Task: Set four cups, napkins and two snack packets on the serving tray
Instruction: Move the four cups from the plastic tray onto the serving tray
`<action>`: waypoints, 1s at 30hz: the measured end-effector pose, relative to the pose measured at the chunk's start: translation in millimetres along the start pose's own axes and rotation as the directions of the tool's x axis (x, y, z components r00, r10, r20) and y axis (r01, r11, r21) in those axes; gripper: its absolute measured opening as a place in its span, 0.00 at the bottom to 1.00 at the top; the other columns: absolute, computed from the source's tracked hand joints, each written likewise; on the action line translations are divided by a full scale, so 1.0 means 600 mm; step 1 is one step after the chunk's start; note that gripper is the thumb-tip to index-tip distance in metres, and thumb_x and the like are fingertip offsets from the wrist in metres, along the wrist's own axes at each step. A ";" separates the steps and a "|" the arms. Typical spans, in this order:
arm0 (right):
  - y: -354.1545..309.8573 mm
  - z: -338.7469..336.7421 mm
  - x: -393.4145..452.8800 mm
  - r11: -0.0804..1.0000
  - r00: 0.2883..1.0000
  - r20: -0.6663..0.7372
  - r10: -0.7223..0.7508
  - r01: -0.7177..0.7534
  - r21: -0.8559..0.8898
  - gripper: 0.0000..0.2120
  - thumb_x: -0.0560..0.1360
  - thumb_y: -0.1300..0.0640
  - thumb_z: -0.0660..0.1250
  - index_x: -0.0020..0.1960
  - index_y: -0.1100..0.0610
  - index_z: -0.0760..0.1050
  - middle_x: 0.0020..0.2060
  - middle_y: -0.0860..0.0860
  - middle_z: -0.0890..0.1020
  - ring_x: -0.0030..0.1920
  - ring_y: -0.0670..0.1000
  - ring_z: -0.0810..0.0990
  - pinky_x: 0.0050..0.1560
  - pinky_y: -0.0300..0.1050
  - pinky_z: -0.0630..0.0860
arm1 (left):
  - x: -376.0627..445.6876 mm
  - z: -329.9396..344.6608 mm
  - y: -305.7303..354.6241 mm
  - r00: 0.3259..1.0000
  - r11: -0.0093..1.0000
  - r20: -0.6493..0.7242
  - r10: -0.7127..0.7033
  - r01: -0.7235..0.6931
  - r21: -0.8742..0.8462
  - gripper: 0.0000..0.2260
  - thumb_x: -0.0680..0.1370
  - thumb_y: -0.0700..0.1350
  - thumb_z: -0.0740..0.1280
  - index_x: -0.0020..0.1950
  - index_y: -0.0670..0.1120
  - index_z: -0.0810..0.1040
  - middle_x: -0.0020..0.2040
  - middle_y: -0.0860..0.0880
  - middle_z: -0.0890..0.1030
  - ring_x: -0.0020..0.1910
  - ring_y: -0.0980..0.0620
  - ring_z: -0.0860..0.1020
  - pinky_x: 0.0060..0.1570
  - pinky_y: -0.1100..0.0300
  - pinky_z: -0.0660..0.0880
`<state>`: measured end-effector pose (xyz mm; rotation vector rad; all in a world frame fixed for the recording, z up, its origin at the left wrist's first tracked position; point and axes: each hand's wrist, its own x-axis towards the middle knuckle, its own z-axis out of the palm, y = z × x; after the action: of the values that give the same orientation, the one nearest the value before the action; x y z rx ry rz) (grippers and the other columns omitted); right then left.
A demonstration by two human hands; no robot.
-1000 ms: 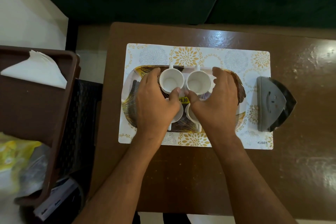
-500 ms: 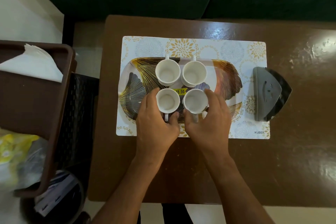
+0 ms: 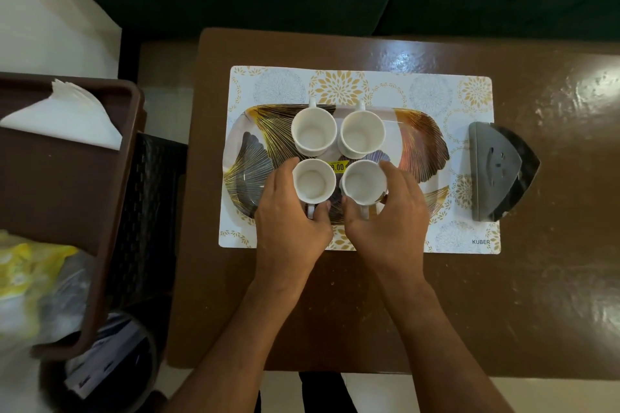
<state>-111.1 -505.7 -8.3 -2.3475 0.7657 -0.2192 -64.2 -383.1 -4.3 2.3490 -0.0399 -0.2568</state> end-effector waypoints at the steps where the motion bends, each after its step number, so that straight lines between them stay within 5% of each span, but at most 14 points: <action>1: 0.000 0.000 0.001 1.000 1.000 0.000 0.001 -0.001 0.000 0.28 0.69 0.52 0.77 0.66 0.60 0.75 0.58 0.56 0.82 0.57 0.57 0.80 0.54 0.50 0.77 | 0.001 0.000 0.001 1.000 1.000 0.002 0.001 -0.001 -0.002 0.30 0.70 0.44 0.81 0.69 0.43 0.75 0.63 0.46 0.81 0.63 0.49 0.78 0.58 0.63 0.70; 14: -0.008 -0.002 -0.005 0.998 0.999 0.009 0.046 -0.046 -0.035 0.34 0.69 0.50 0.76 0.71 0.61 0.72 0.64 0.57 0.80 0.65 0.59 0.77 0.62 0.54 0.75 | -0.001 -0.005 -0.002 0.999 1.000 0.046 0.009 -0.009 -0.005 0.34 0.71 0.47 0.80 0.74 0.46 0.71 0.68 0.48 0.78 0.69 0.50 0.76 0.64 0.60 0.72; 23: -0.076 -0.010 -0.017 0.995 0.991 -0.120 -0.059 0.049 -0.088 0.32 0.72 0.49 0.72 0.72 0.63 0.72 0.67 0.58 0.77 0.69 0.56 0.73 0.70 0.30 0.58 | 0.008 -0.067 -0.013 0.999 0.999 -0.009 0.033 -0.034 -0.028 0.33 0.75 0.50 0.76 0.77 0.44 0.69 0.73 0.46 0.76 0.73 0.48 0.74 0.66 0.57 0.74; 27: -0.140 0.020 -0.023 0.994 0.991 -0.104 -0.088 0.081 -0.076 0.33 0.72 0.49 0.72 0.73 0.62 0.72 0.68 0.58 0.77 0.71 0.57 0.73 0.69 0.43 0.67 | 0.027 -0.125 -0.044 0.999 0.999 -0.032 0.022 -0.023 -0.026 0.33 0.75 0.50 0.76 0.77 0.44 0.69 0.71 0.48 0.77 0.70 0.51 0.75 0.60 0.64 0.70; 30: -0.195 0.059 -0.031 0.993 0.991 -0.082 -0.104 0.100 -0.059 0.32 0.72 0.50 0.73 0.73 0.62 0.72 0.68 0.58 0.77 0.71 0.57 0.73 0.70 0.44 0.67 | 0.042 -0.177 -0.085 0.999 1.000 -0.053 -0.001 0.000 -0.023 0.34 0.76 0.50 0.75 0.78 0.45 0.67 0.72 0.47 0.75 0.72 0.50 0.74 0.65 0.58 0.75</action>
<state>-59.7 -403.7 38.8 -2.4448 0.7006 -0.3487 -21.0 -275.5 29.3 2.3318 -0.0104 -0.1936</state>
